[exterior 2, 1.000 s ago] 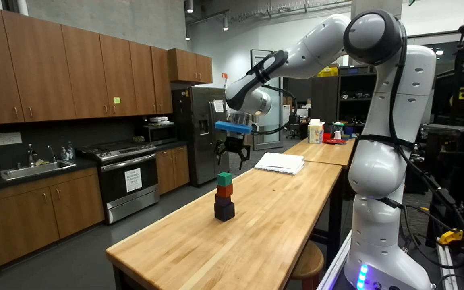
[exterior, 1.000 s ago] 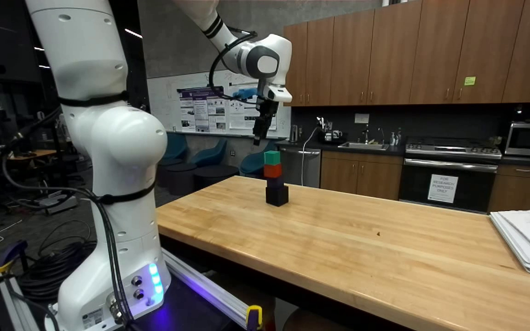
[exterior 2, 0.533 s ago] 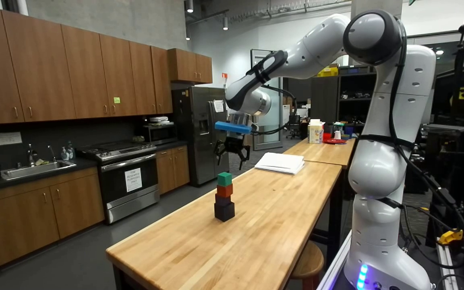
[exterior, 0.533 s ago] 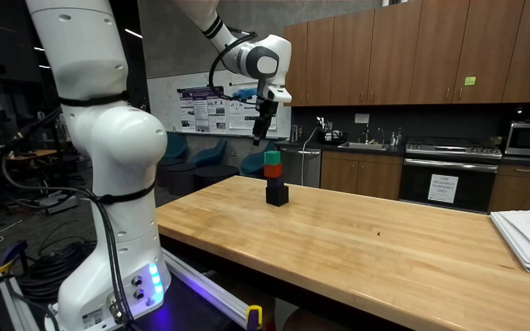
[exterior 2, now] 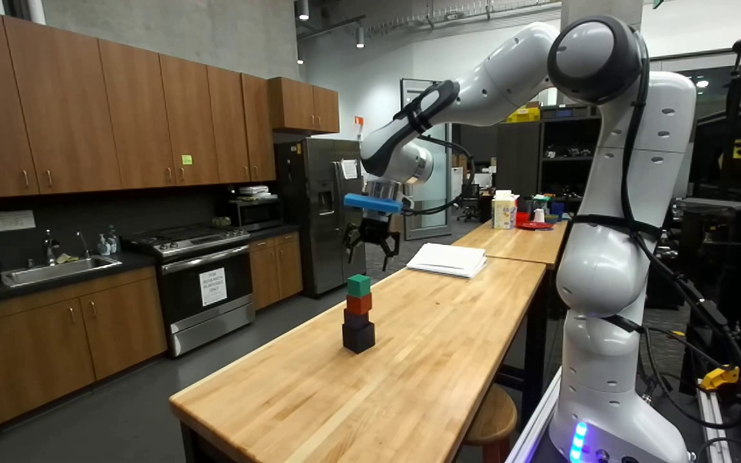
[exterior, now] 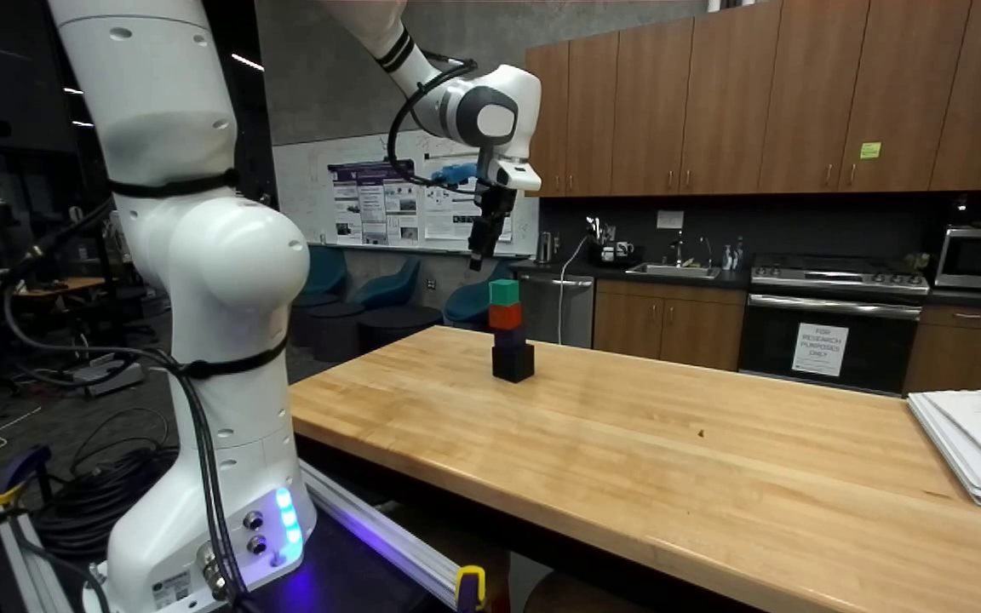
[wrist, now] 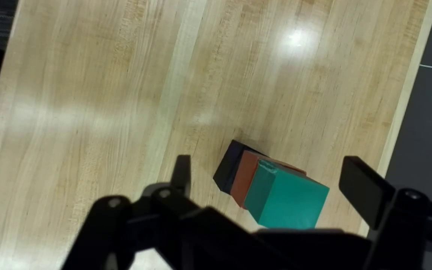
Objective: Move both the green cube and orange cube to the table
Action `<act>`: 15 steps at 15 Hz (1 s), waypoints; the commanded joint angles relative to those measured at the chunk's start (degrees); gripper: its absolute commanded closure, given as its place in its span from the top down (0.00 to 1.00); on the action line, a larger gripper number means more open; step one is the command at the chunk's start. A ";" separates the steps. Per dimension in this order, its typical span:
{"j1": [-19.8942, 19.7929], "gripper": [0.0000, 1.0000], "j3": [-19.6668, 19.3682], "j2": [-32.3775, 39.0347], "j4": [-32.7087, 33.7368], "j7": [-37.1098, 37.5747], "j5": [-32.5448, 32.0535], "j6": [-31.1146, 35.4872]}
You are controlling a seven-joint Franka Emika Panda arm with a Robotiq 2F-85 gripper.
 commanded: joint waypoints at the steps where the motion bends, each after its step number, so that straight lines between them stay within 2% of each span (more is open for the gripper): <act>1: -0.73 1.00 -1.31 1.06 2.10 -0.70 1.31 -1.80; 15: -4.41 1.00 -7.17 9.38 7.64 -3.64 10.49 -7.21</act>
